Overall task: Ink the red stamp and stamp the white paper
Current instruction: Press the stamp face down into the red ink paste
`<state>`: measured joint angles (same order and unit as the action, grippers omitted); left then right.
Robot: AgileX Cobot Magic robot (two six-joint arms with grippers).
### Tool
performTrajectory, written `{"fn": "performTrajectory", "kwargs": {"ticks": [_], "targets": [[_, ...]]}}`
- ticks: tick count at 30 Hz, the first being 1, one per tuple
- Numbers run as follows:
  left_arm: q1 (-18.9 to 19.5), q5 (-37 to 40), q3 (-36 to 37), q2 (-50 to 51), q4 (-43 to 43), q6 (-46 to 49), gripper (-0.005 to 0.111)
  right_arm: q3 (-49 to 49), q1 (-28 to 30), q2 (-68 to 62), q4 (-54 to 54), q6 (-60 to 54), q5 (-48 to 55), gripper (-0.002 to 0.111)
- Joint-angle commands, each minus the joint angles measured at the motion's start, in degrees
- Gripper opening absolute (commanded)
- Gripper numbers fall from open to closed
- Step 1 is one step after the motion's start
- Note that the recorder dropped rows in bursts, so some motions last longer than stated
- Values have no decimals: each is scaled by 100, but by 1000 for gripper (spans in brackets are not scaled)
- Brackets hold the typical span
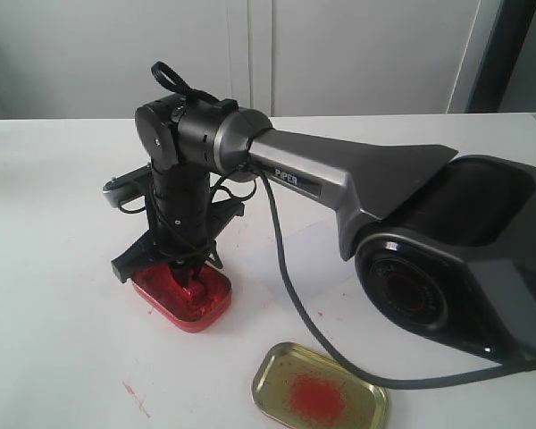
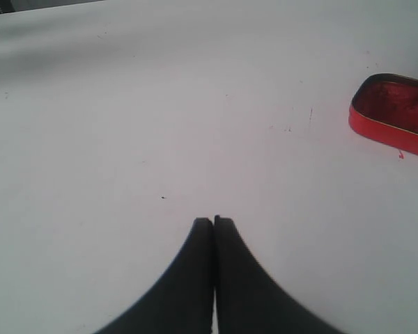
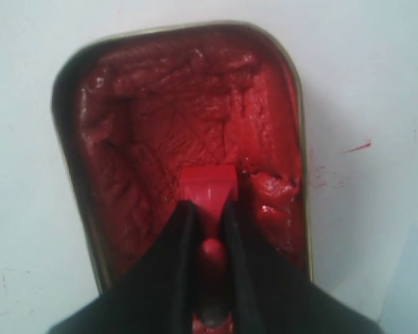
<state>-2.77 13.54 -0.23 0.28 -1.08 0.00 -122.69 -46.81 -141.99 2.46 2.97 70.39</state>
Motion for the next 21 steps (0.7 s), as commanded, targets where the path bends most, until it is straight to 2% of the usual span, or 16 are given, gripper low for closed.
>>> {"fn": "performTrajectory", "kwargs": {"ticks": [1,21], "targets": [[7,-25,23,-28,-31,0,0,286,-1,-716,53,30,-42,0],[7,-25,23,-28,-31,0,0,253,63,182,52,30,-42,0]]}}
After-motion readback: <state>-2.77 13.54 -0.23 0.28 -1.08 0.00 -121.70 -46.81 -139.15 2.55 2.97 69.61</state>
